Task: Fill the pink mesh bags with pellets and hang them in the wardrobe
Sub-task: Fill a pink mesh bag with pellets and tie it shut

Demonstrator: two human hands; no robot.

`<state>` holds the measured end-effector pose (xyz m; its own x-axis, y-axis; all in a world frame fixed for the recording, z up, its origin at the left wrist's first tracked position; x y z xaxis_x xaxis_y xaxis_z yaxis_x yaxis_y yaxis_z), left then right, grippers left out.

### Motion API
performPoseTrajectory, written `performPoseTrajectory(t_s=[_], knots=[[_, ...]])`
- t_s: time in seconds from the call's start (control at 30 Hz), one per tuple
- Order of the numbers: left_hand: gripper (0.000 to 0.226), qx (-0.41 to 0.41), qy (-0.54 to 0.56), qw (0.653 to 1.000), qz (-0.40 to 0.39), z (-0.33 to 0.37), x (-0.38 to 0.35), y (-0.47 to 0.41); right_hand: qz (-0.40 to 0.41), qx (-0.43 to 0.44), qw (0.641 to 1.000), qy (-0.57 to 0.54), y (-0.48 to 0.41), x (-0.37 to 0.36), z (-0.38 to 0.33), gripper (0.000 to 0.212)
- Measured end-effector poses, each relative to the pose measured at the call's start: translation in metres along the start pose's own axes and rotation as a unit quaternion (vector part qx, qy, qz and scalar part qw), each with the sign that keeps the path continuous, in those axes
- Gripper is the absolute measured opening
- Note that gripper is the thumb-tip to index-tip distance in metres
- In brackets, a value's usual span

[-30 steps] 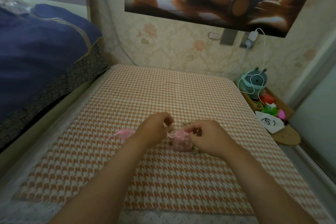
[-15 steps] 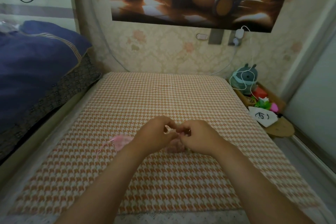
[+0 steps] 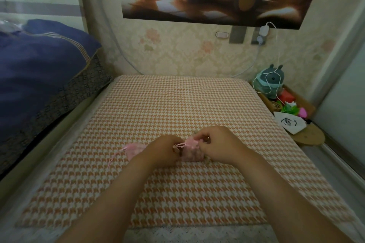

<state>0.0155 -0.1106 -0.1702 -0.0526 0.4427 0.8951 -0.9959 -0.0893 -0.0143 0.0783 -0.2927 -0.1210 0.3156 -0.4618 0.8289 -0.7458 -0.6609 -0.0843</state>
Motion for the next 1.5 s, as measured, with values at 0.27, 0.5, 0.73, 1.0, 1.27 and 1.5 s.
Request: performPoseTrajectory(t_s=[0.27,0.5,0.73,1.0,1.27,1.5], knots=[[0.011,0.005,0.023,0.999,0.026,-0.005,-0.005,-0.006,0.004,0.015,1.0,0.001,0.001,-0.002,-0.002,0.029],[0.01,0.042,0.156,0.972,0.17,0.003,0.029,-0.003,-0.001,0.008,1.0,0.013,-0.002,-0.004,-0.003,0.031],[0.009,-0.045,0.165,0.973,0.157,0.037,0.032,0.006,-0.004,-0.001,1.0,0.018,-0.005,-0.005,-0.004,0.016],[0.009,-0.048,0.083,0.985,0.14,0.038,0.025,0.004,-0.02,-0.017,0.999,-0.039,-0.001,-0.002,-0.001,0.02],[0.035,0.041,0.029,0.993,0.107,0.038,0.03,0.008,-0.019,-0.011,0.998,-0.058,-0.003,-0.002,-0.002,0.026],[0.012,0.064,0.07,0.99,0.1,0.031,0.05,0.016,0.018,-0.025,0.981,-0.191,-0.007,-0.004,-0.002,0.025]])
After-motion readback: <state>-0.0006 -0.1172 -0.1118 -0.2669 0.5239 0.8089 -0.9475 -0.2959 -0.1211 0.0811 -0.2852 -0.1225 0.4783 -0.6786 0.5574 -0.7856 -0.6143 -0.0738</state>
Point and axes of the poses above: each hand's wrist, its own y-axis away from the middle knuckle, its own x-axis out of the back of the hand, z = x × y, the point moved 2 cm from there along -y, towards the middle knuckle, and after that the axes turned 3 degrees about -y, right-handed, at the moved point
